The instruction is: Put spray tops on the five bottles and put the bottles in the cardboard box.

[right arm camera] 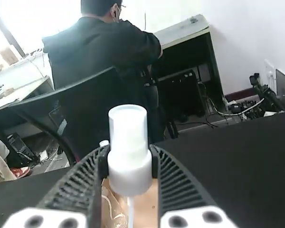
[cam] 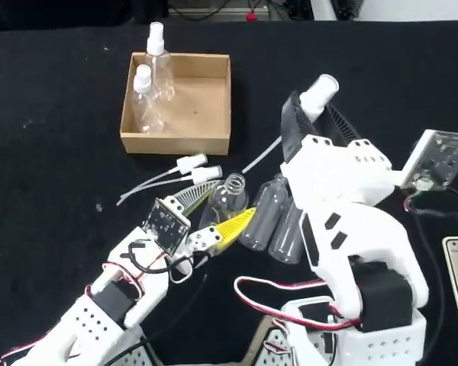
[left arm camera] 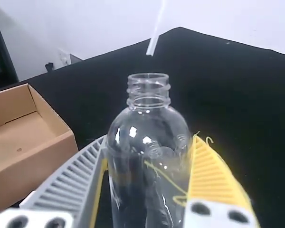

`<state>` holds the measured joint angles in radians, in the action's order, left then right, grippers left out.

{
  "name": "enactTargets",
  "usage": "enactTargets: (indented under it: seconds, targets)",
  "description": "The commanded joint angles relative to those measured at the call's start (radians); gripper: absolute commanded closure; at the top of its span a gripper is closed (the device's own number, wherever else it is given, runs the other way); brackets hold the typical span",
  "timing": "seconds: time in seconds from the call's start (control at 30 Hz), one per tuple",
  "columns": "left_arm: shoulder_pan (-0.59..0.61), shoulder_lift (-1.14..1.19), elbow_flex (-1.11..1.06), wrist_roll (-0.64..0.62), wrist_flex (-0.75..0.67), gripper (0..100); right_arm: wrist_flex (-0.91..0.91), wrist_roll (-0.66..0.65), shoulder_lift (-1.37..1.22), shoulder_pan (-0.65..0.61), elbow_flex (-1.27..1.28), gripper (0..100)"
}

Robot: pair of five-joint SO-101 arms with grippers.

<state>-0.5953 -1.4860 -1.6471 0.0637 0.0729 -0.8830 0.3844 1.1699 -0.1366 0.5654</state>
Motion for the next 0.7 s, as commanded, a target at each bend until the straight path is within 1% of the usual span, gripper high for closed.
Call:
enactTargets:
  seconds: [0.0, 0.2, 0.5, 0.67]
  targets:
    - [-0.008, -0.011, 0.013, 0.000, -0.015, 78, -0.002, 0.011, 0.012, 0.008, -0.041, 98.6]
    - [-0.010, -0.009, 0.013, 0.000, -0.015, 78, -0.051, 0.011, 0.012, -0.084, -0.039, 98.6]
    - [-0.010, -0.009, 0.013, 0.000, -0.015, 78, -0.043, 0.003, 0.010, -0.086, 0.064, 98.6]
    - [-0.013, -0.009, 0.013, 0.000, -0.015, 78, 0.051, 0.000, 0.005, -0.089, 0.179, 98.6]
